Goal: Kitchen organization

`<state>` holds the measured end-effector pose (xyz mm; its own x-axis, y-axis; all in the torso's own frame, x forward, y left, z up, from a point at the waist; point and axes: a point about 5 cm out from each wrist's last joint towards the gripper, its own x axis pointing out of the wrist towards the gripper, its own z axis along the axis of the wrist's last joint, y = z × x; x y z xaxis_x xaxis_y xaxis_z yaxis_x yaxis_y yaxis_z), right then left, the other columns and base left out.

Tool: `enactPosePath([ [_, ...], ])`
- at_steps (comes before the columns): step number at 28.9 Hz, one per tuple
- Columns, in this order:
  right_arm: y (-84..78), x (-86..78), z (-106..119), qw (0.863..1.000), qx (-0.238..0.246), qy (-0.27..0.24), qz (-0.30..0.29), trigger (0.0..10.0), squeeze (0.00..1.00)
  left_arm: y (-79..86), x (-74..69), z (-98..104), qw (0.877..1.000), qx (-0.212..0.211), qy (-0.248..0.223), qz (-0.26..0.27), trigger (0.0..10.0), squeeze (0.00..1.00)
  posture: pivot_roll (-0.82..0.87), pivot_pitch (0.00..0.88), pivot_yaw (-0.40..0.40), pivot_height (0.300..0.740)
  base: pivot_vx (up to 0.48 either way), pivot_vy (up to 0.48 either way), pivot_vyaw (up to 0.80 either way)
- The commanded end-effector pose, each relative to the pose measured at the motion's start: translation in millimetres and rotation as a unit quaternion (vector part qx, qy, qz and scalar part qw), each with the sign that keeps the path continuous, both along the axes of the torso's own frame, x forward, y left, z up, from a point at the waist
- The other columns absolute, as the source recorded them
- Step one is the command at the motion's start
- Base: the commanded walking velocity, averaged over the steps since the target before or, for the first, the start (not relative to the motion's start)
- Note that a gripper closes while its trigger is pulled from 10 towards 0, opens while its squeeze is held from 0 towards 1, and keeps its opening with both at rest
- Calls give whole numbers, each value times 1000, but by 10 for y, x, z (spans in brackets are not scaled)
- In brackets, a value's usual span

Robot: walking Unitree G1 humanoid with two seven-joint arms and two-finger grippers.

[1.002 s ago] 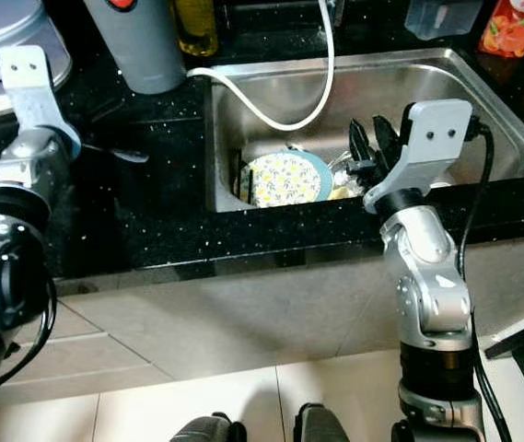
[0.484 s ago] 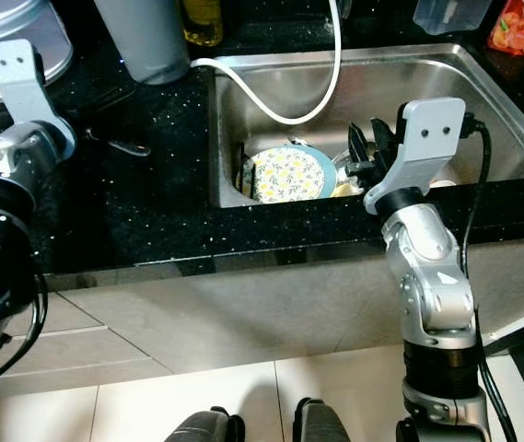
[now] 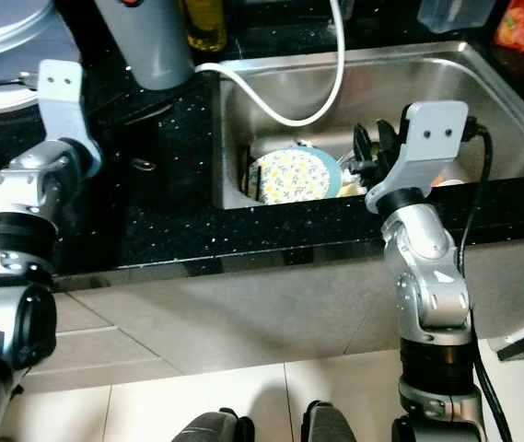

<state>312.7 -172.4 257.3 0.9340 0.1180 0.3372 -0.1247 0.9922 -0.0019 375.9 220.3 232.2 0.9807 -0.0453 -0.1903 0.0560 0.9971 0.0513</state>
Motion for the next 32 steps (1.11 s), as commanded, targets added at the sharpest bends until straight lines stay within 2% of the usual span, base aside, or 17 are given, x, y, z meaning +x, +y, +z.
enactPosePath([
  [1,6,15,23,1000,2,-8,5,10000,0,-128,-153,-475,993,-30,115,-12,10000,0,88,133,56,740,0,0,0],
  [6,30,58,18,1000,1,-10,12,10000,0,-377,-548,-515,992,-42,115,-25,10000,0,105,112,45,740,0,0,0],
  [7,30,58,18,1000,1,-10,12,10000,0,-377,-548,-515,992,-42,115,-25,10000,0,105,112,45,740,0,0,0],
  [8,32,61,16,1000,1,-10,13,10000,0,-418,-620,-514,993,-40,111,-28,10000,0,105,111,45,740,0,0,0],
  [9,32,61,16,1000,1,-10,13,10000,0,-418,-620,-514,993,-40,111,-28,10000,0,105,111,45,740,0,0,0],
  [13,18,70,11,1000,-1,-12,15,10000,0,-491,-916,-538,994,-15,108,-15,10000,0,111,107,39,740,0,0,0],
  [14,18,70,11,1000,-1,-12,15,10000,0,-491,-916,-538,994,-15,108,-15,10000,0,111,107,39,740,0,0,0],
  [18,16,94,9,1000,-3,-12,19,10000,0,-477,-1076,-491,996,28,86,23,10000,0,120,100,26,740,0,0,0],
  [21,21,102,14,1000,-3,-13,21,10000,0,-460,-1093,-459,996,43,70,35,10000,0,120,96,24,740,0,0,0],
  [22,28,114,22,1000,-3,-15,22,10000,0,-463,-1096,-382,997,57,35,38,10000,0,123,88,19,740,0,0,0],
  [23,28,114,22,1000,-3,-15,22,10000,0,-463,-1096,-382,997,57,35,38,10000,0,123,88,19,740,0,0,0],
  [24,39,144,43,1000,-2,-19,25,10000,0,-497,-1059,-186,994,86,-52,29,10000,0,123,74,12,740,0,0,0],
  [25,39,144,43,1000,-2,-19,25,10000,0,-497,-1059,-186,994,86,-52,29,10000,0,123,74,12,740,0,0,0],
  [27,51,163,59,999,-2,-23,28,10000,0,-539,-1030,-32,989,93,-110,22,10000,0,122,66,9,740,0,0,0],
  [29,60,173,75,999,-2,-27,29,10000,0,-555,-981,92,985,91,-143,23,10000,0,118,50,6,740,0,0,0],
  [30,60,173,75,999,-2,-27,29,10000,0,-555,-981,92,985,91,-143,23,10000,0,118,50,6,740,0,0,0],
  [32,66,189,90,999,-1,-31,30,10000,0,-537,-880,185,983,84,-157,33,10000,0,110,32,4,740,0,0,0],
])
